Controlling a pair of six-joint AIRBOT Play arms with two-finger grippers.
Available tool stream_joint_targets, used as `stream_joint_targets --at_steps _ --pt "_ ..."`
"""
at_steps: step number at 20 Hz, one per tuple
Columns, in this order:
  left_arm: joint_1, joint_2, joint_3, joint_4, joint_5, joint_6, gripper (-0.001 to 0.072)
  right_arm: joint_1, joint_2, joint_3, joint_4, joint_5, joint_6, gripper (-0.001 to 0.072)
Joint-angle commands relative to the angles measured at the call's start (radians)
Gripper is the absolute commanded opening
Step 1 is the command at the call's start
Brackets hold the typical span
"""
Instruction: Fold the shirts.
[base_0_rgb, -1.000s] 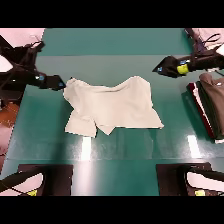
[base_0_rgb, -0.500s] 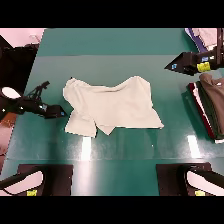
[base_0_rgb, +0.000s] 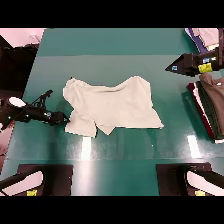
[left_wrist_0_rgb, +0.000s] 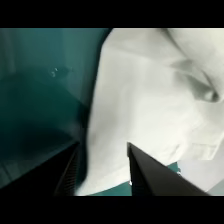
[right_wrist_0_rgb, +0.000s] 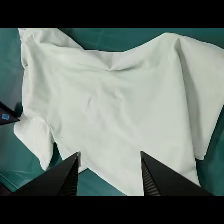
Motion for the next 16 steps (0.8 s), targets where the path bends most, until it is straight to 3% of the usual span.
stream_joint_targets --at_steps 1,3,4,5,8,11,16 --pt "-0.061 -0.001 -0.028 -0.006 0.034 0.001 0.0368 0.001 0.001 0.001 0.0 0.006 0.0 0.0428" --pt "-0.084 -0.001 -0.027 -0.008 0.042 -0.002 0.0366 0.001 0.001 0.001 0.0 0.021 0.0 0.0428" --pt "-0.084 0.0 -0.023 -0.006 0.029 -0.027 0.0249 0.001 0.001 0.001 0.0 0.03 0.0 0.0428" --pt "-0.079 0.002 -0.013 0.005 -0.003 -0.036 0.0034 0.001 0.001 0.001 0.0 0.034 0.0 0.0428" --pt "-0.079 0.055 0.034 0.08 -0.153 -0.129 0.0023 0.001 0.001 0.001 0.0 0.035 0.0 0.0428" --pt "-0.106 0.253 0.035 0.171 -0.267 -0.201 0.0023 0.001 0.001 0.001 -0.001 0.035 -0.001 0.0428" --pt "-0.217 0.443 0.035 0.2 -0.534 -0.235 0.0025 0.001 0.001 0.001 -0.001 0.022 -0.012 0.0428"
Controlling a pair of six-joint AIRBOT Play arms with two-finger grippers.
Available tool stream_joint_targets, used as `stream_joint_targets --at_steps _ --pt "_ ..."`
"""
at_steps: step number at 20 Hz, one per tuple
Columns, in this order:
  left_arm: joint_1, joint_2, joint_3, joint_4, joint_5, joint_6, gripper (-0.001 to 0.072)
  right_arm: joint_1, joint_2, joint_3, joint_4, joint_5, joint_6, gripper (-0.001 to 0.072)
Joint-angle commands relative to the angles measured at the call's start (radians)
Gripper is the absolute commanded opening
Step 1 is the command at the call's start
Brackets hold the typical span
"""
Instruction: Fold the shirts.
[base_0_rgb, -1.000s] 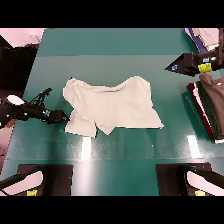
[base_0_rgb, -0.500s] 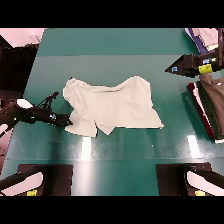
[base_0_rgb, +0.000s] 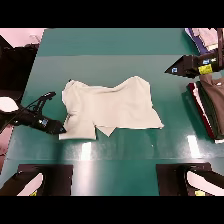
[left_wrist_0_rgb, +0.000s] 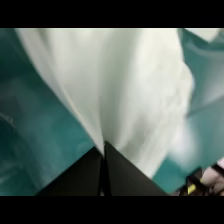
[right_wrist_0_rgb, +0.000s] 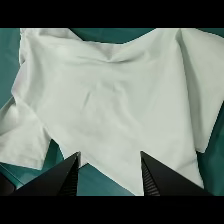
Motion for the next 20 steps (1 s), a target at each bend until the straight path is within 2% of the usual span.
stream_joint_targets --at_steps 1,3,4,9,11,12,13,14,16,18,20 --pt "-0.078 0.087 0.002 0.031 -0.199 -0.048 0.0025 0.001 0.0 0.001 0.0 -0.008 -0.006 0.0428" --pt "-0.102 0.087 0.002 0.042 -0.207 -0.049 0.0029 0.001 0.0 0.001 0.0 -0.007 -0.008 0.0428" --pt "-0.102 0.087 0.003 0.061 -0.187 -0.05 0.0059 0.001 0.0 0.001 0.0 -0.007 -0.008 0.0428" --pt "-0.099 0.087 0.096 0.34 -0.059 -0.118 0.0061 0.001 0.0 0.001 -0.001 -0.007 -0.009 0.0428" --pt "-0.099 0.087 0.104 0.302 -0.059 -0.118 0.0064 0.001 0.0 0.001 -0.001 -0.008 -0.009 0.0428" --pt "-0.099 0.087 0.099 0.26 -0.067 -0.118 0.0416 0.001 0.0 0.001 -0.001 -0.008 -0.01 0.0428" --pt "-0.099 0.086 0.098 0.234 -0.078 -0.118 0.072 0.001 0.0 0.001 -0.001 -0.011 -0.01 0.0428" --pt "-0.099 0.086 0.098 0.254 -0.08 -0.115 0.0673 0.0 0.0 0.001 -0.001 -0.011 -0.015 0.0428" --pt "-0.099 0.086 0.098 0.373 -0.043 -0.156 0.0674 0.001 0.0 0.001 -0.001 -0.01 -0.024 0.0428" --pt "-0.099 0.086 0.093 0.478 0.048 -0.225 0.0673 0.001 0.0 0.001 -0.001 -0.009 -0.027 0.0428" --pt "-0.087 0.086 0.053 0.477 0.163 -0.28 0.0672 0.001 0.0 0.001 -0.001 0.005 -0.027 0.0428"
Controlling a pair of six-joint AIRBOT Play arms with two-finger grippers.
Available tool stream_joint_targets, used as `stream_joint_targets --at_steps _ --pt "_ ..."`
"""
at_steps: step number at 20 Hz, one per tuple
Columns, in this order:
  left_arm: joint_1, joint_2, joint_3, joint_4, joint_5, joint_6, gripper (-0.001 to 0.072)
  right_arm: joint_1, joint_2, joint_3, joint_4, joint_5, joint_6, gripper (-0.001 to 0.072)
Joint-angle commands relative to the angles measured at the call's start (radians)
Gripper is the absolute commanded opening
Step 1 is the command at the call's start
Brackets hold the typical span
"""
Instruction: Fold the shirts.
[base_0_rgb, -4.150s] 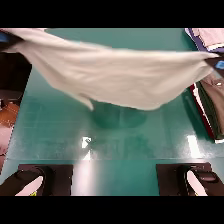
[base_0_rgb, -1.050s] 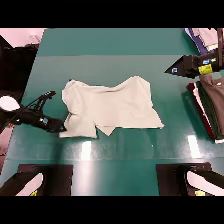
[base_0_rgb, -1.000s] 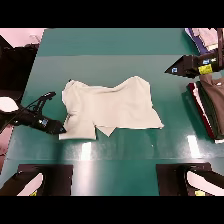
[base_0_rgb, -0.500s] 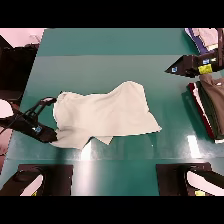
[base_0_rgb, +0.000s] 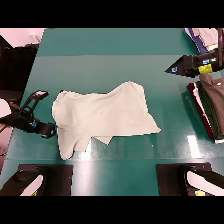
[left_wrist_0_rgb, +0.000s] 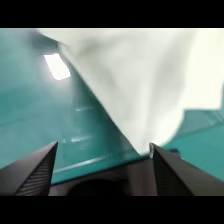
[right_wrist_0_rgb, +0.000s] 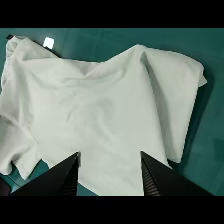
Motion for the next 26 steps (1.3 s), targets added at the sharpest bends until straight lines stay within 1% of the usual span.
stream_joint_targets --at_steps 1,3,4,5,6,8,15,18,19,22,24,25,26 --pt "0.043 -0.005 -0.061 0.022 0.179 -0.087 0.0673 0.001 0.0 0.001 0.0 0.025 -0.005 0.0428" --pt "0.144 -0.021 -0.129 -0.072 0.253 -0.078 0.0673 0.001 0.0 0.001 0.0 0.032 -0.011 0.0428" --pt "0.198 -0.027 -0.156 -0.128 0.286 -0.051 0.0672 0.001 0.0 0.001 0.0 0.032 -0.013 0.0428" --pt "0.248 -0.029 -0.182 -0.203 0.31 0.002 0.058 0.001 0.0 0.001 0.0 0.031 -0.013 0.0428" --pt "0.274 -0.032 -0.203 -0.264 0.324 0.054 0.053 0.001 0.0 0.001 0.0 0.029 -0.013 0.0428" --pt "0.282 -0.043 -0.233 -0.311 0.362 0.086 0.053 0.001 0.0 0.001 0.001 0.026 -0.013 0.0428" --pt "0.282 -0.046 -0.291 -0.329 0.481 0.08 0.053 0.001 0.0 0.001 0.002 0.035 -0.012 0.0428" --pt "0.282 -0.127 -0.291 -0.346 0.478 0.081 0.053 0.001 0.001 0.001 0.002 0.041 -0.012 0.0428" --pt "0.282 -0.157 -0.291 -0.375 0.486 0.082 0.053 0.001 0.001 0.001 0.002 0.054 -0.012 0.0428" --pt "0.282 -0.18 -0.287 -0.416 0.529 0.081 0.0524 0.001 0.001 0.001 0.002 0.082 -0.012 0.0428" --pt "0.282 -0.18 -0.265 -0.403 0.504 0.082 0.0131 -0.005 0.001 0.001 0.001 0.108 -0.012 0.0428" --pt "0.282 -0.18 -0.248 -0.396 0.479 0.083 0.0028 -0.014 0.001 0.001 0.001 0.136 -0.012 0.0428" --pt "0.282 -0.18 -0.224 -0.385 0.446 0.084 0.0026 -0.026 0.001 0.0 0.001 0.166 -0.012 0.0428"
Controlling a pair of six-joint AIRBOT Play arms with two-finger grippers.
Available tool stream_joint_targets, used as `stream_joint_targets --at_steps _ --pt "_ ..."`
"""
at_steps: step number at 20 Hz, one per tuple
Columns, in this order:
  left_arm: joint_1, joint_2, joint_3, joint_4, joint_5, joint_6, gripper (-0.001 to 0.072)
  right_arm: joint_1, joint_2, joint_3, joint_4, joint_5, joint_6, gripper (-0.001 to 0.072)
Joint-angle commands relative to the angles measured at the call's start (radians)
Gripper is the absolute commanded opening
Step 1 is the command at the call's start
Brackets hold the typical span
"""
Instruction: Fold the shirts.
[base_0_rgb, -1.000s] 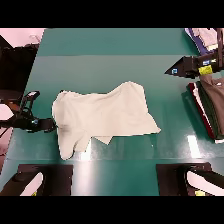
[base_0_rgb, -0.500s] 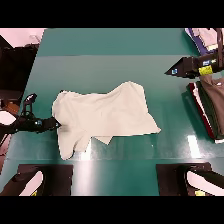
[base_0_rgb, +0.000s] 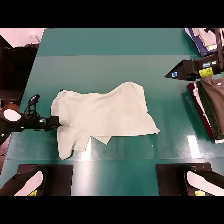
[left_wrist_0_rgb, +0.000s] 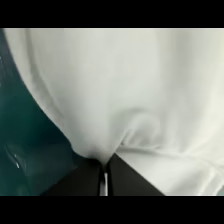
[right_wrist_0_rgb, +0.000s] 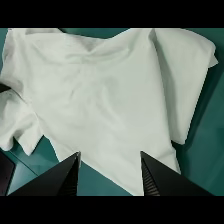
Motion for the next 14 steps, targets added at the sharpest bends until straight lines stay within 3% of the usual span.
stream_joint_targets --at_steps 1,6,10,14 --pt "0.001 -0.007 0.072 0.026 -0.092 0.0 0.0025 -0.033 0.007 -0.016 -0.001 0.085 0.001 0.0428" --pt "0.001 0.049 0.257 0.028 -0.288 0.022 0.0025 -0.185 0.179 -0.415 -0.004 -0.005 -0.033 0.0428" --pt "0.001 0.093 0.294 -0.058 -0.287 0.024 0.0026 -0.256 0.249 -0.813 0.001 -0.149 -0.114 0.0441" --pt "0.001 0.092 0.293 -0.063 -0.284 0.024 0.0026 -0.171 0.2 -0.995 0.009 -0.26 -0.167 0.0442"
